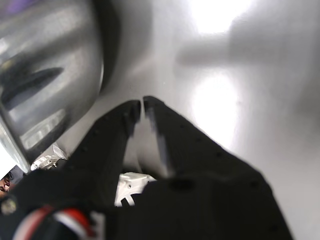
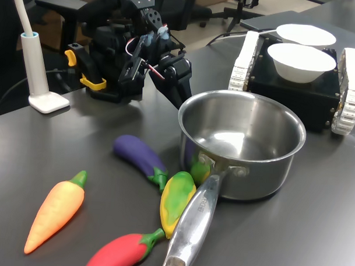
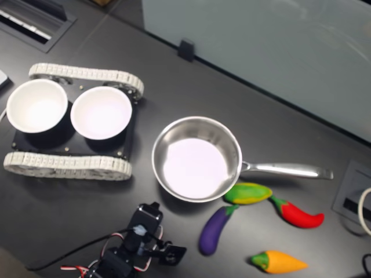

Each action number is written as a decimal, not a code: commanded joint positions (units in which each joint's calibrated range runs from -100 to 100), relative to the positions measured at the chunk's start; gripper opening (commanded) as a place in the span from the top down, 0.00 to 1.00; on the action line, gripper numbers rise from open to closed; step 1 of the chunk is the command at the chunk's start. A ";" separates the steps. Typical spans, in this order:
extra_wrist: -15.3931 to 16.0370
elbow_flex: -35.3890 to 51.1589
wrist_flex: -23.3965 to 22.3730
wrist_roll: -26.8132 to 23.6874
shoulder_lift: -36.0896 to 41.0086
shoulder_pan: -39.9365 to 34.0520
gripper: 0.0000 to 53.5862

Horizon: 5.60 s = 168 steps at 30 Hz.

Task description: Pick up the carrot and place them in the pan

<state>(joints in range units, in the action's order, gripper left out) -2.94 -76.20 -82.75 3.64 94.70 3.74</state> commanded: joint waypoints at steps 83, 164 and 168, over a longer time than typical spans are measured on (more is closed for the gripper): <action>0.33 4.28 1.51 0.39 -1.53 0.27 1.00; 17.56 75.34 -16.83 5.62 -36.37 42.93 1.00; 17.56 79.33 -16.83 5.86 -39.83 45.23 1.00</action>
<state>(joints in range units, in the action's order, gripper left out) 13.68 -3.62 -99.15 9.60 58.67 46.64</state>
